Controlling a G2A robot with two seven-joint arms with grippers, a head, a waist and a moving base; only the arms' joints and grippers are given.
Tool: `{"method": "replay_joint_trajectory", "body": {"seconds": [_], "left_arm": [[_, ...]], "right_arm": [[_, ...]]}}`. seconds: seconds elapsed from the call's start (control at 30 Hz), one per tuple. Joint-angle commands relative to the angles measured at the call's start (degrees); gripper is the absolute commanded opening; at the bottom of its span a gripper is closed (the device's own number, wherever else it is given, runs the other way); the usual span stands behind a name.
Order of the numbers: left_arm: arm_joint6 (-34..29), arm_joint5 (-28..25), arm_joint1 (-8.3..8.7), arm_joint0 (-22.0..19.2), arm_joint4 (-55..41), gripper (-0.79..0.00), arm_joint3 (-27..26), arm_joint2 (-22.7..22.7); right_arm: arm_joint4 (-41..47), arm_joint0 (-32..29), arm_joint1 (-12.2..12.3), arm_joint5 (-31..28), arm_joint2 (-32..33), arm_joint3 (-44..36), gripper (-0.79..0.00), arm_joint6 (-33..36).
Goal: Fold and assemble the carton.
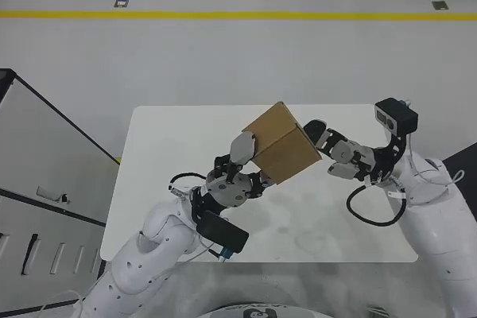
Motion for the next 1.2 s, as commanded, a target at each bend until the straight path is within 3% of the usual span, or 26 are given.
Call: {"method": "replay_joint_trajectory", "body": {"seconds": [0.0, 0.27, 1.17], "left_arm": [[0.1, 0.2, -0.05, 0.2, -0.1, -0.785, -0.1, -0.1], [-0.5, 1.6, -0.48, 0.4, 0.8, -0.785, 0.2, 0.4], [-2.5, 4.7, -1.97, 0.7, 3.3, -0.785, 1.4, 2.0]], "right_arm": [[-0.1, -0.1, 0.0, 0.2, 0.0, -0.1, 0.000, -0.3], [-2.1, -0.7, -0.8, 0.4, -2.8, -1.2, 0.000, -5.7], [-3.8, 0.0, -2.2, -0.8, -6.0, -1.3, -0.022, -12.8]]}}
